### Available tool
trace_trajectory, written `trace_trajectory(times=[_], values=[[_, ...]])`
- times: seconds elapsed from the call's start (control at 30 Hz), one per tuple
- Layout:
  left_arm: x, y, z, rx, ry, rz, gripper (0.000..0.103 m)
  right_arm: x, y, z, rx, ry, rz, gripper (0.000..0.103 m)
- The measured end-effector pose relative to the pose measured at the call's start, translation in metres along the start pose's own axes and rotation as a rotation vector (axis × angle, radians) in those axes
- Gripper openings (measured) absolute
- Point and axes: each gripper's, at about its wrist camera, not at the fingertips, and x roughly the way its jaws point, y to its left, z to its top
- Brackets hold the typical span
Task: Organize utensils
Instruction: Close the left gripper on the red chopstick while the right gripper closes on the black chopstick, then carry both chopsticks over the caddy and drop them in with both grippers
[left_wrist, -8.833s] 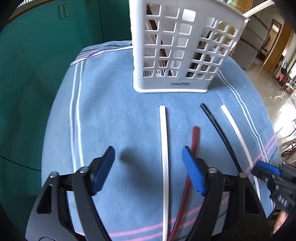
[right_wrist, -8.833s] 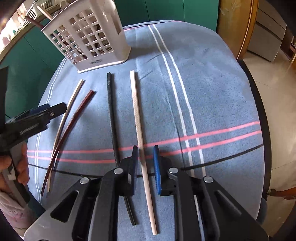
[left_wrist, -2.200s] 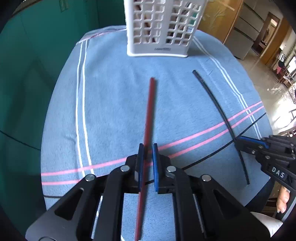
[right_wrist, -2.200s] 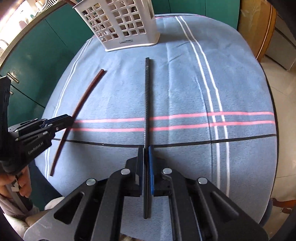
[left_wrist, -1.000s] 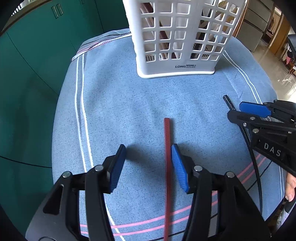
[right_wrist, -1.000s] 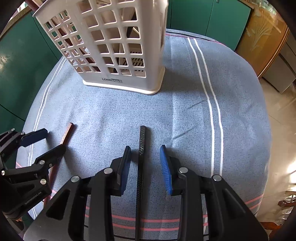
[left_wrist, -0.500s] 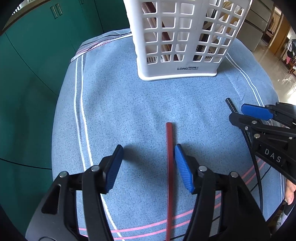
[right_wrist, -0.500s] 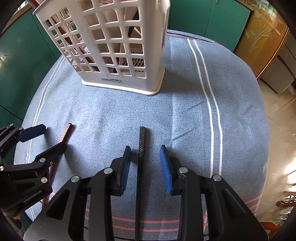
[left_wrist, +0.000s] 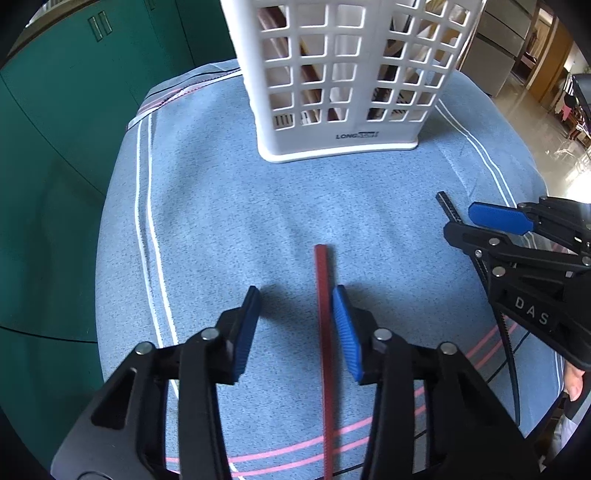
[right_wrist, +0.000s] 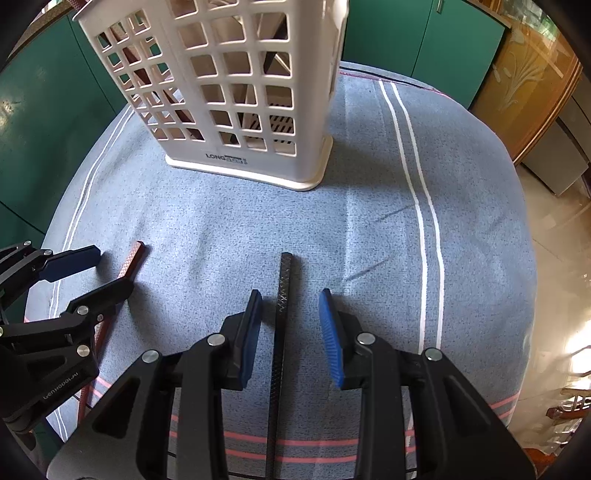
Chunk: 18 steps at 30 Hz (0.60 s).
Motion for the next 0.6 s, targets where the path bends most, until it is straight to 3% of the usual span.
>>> trace_trajectory(times=[0.13, 0.17, 0.23, 0.27, 0.47, 0.6], values=[[0.001, 0.0, 0.003, 0.005, 0.006, -0.015, 0.035, -0.001, -0.003, 0.0, 0.001, 0.004, 0.013, 0.031], [0.001, -0.001, 0.004, 0.006, 0.007, -0.018, 0.03, -0.001, -0.004, 0.0, 0.003, 0.005, 0.014, 0.029], [0.0, -0.003, 0.004, 0.007, 0.01, -0.029, 0.015, -0.002, -0.01, 0.0, 0.017, 0.007, 0.022, 0.013], [0.0, -0.003, 0.004, 0.003, 0.011, -0.033, 0.009, -0.002, -0.011, 0.0, 0.024, 0.012, 0.035, 0.009], [-0.004, -0.004, 0.003, -0.025, -0.011, -0.059, 0.006, -0.007, -0.022, -0.006, 0.071, 0.009, 0.105, 0.007], [-0.027, -0.007, 0.002, -0.03, -0.067, -0.05, 0.006, -0.033, -0.025, -0.011, 0.071, -0.047, 0.118, 0.007]])
